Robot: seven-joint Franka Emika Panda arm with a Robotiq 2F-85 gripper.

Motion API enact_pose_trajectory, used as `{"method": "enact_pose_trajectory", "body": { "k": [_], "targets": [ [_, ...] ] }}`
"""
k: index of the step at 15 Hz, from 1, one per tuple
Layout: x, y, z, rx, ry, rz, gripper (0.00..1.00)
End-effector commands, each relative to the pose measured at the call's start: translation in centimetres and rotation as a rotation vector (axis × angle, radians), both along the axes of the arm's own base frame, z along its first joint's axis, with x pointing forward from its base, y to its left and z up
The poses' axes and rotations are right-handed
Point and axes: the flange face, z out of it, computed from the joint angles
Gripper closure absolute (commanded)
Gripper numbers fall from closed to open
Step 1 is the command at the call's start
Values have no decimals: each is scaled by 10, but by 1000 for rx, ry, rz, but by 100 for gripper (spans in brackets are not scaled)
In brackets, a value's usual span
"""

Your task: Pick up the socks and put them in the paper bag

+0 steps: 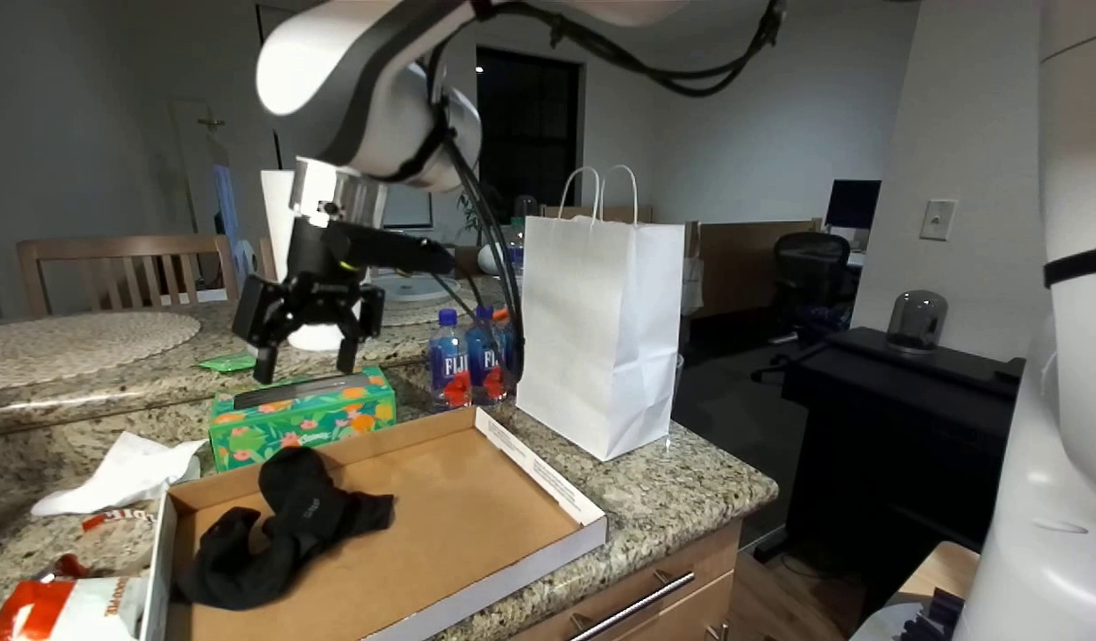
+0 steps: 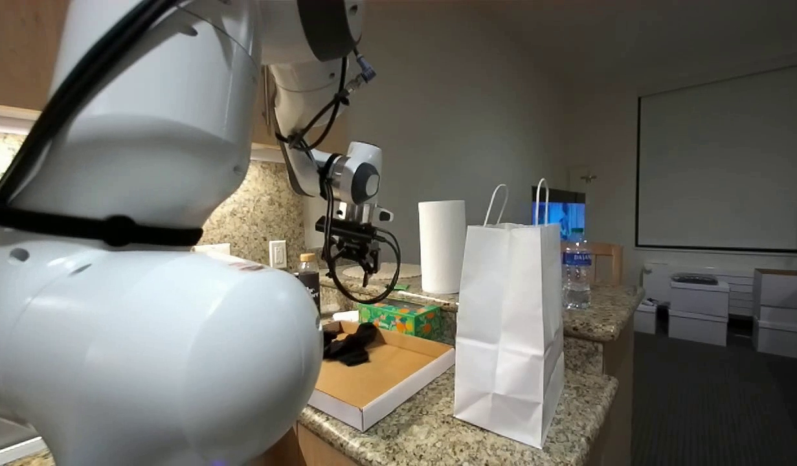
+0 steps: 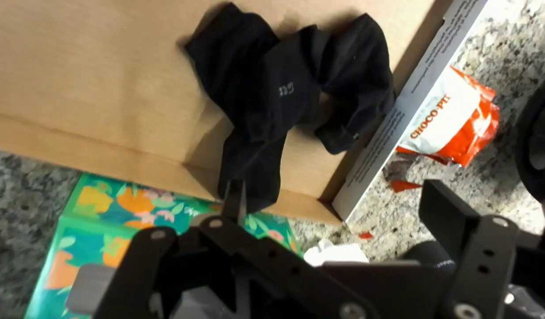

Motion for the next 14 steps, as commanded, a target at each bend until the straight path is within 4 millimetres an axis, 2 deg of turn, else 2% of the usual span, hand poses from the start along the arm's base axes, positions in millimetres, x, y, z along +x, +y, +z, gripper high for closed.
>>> {"method": "enact_pose_trajectory", "body": {
  "k": [1, 3, 6, 10, 14],
  "targets": [
    [1, 29, -55, -34, 62, -42, 0],
    [-2, 40, -85, -58, 87, -65, 0],
    [0, 49, -112, -84, 64, -132, 0],
    [9, 44, -122, -121, -1, -230, 0],
    [8, 43, -144, -168, 16, -238, 0]
  ]
}}
